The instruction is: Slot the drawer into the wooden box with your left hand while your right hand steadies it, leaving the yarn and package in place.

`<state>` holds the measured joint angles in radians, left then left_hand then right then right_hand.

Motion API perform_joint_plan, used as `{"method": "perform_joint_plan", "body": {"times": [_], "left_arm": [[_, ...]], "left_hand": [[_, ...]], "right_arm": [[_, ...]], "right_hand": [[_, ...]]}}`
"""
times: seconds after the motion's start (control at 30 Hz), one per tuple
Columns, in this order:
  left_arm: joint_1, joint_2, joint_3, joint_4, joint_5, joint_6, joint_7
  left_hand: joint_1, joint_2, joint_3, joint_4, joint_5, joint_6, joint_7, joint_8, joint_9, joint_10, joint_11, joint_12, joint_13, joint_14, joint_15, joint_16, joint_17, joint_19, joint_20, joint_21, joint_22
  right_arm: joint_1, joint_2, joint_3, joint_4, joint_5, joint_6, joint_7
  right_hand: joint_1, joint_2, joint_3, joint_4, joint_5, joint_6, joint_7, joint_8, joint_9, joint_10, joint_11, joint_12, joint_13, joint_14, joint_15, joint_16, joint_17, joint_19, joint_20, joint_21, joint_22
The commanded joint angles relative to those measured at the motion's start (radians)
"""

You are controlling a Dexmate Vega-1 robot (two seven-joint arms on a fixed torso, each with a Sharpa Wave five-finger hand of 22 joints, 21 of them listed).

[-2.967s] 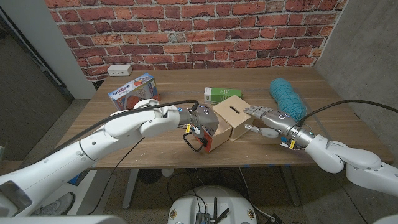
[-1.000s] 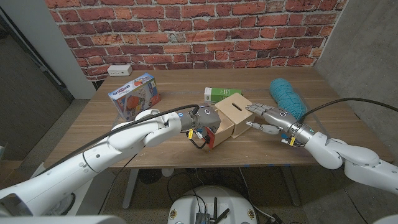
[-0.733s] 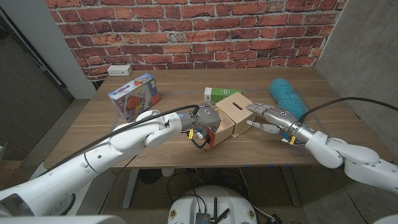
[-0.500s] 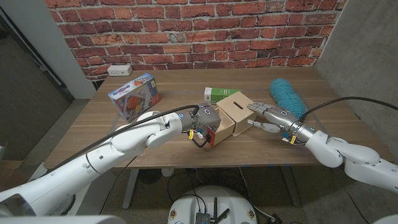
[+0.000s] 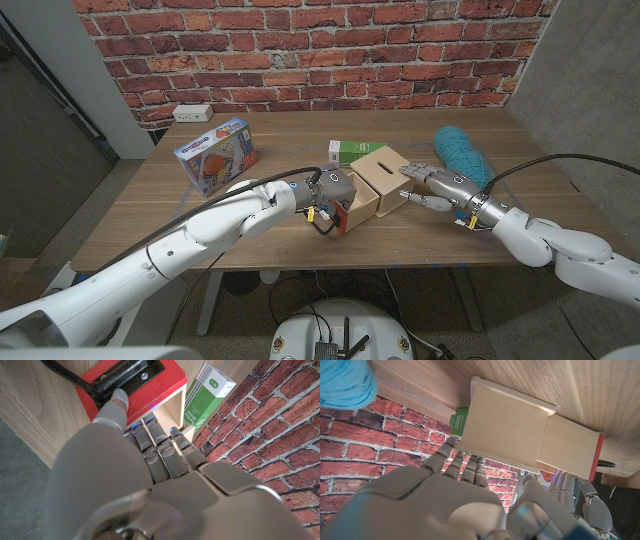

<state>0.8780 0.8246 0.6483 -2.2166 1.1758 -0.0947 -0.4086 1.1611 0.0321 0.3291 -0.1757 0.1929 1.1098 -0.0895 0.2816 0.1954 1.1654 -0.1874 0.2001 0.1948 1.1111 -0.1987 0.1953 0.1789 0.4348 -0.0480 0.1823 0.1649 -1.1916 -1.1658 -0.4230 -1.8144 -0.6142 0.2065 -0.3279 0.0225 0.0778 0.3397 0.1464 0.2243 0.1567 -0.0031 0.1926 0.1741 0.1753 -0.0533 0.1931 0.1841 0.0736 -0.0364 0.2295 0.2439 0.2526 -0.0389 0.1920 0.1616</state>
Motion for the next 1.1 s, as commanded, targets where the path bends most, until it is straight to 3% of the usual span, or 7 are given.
{"method": "perform_joint_plan", "body": {"times": [0.03,0.43,1.1], "left_arm": [[-0.028,-0.019,0.018,0.016,-0.01,0.013,-0.011],[-0.062,-0.026,0.042,0.041,0.005,-0.012,0.021],[-0.025,0.014,0.025,0.011,0.058,-0.026,0.128]], "left_hand": [[0.052,0.058,0.004,0.005,0.01,0.008,-0.001,0.002,0.003,0.027,-0.014,0.005,0.005,0.019,-0.046,0.004,0.002,0.007,-0.158,0.005,0.004],[0.053,0.059,0.002,0.005,0.01,0.008,-0.002,0.0,0.002,0.026,-0.014,0.003,0.005,0.019,-0.046,0.003,0.002,0.006,-0.158,0.004,0.003],[0.058,0.057,-0.003,0.003,0.01,0.023,0.001,-0.001,-0.002,0.036,-0.016,0.007,0.006,0.029,-0.046,0.006,0.003,0.014,-0.158,0.007,0.004]], "right_arm": [[0.031,-0.002,-0.015,0.019,-0.022,0.056,0.006],[0.051,0.006,-0.018,0.035,-0.028,0.076,0.014],[0.06,0.017,-0.023,0.04,-0.025,0.072,0.028]], "right_hand": [[0.002,0.045,0.01,-0.006,-0.003,0.009,0.002,0.006,0.004,0.026,0.011,0.01,0.003,0.02,-0.039,0.007,0.002,0.02,-0.08,0.005,0.002],[0.005,0.044,0.014,-0.01,-0.004,0.015,0.006,0.006,0.005,0.038,0.014,0.011,0.004,0.033,-0.036,0.008,0.0,0.04,-0.083,0.008,0.002],[0.001,0.044,0.015,-0.008,-0.007,0.024,0.012,0.006,0.005,0.049,0.022,0.011,0.005,0.046,-0.03,0.011,0.003,0.07,-0.081,0.01,0.003]]}}
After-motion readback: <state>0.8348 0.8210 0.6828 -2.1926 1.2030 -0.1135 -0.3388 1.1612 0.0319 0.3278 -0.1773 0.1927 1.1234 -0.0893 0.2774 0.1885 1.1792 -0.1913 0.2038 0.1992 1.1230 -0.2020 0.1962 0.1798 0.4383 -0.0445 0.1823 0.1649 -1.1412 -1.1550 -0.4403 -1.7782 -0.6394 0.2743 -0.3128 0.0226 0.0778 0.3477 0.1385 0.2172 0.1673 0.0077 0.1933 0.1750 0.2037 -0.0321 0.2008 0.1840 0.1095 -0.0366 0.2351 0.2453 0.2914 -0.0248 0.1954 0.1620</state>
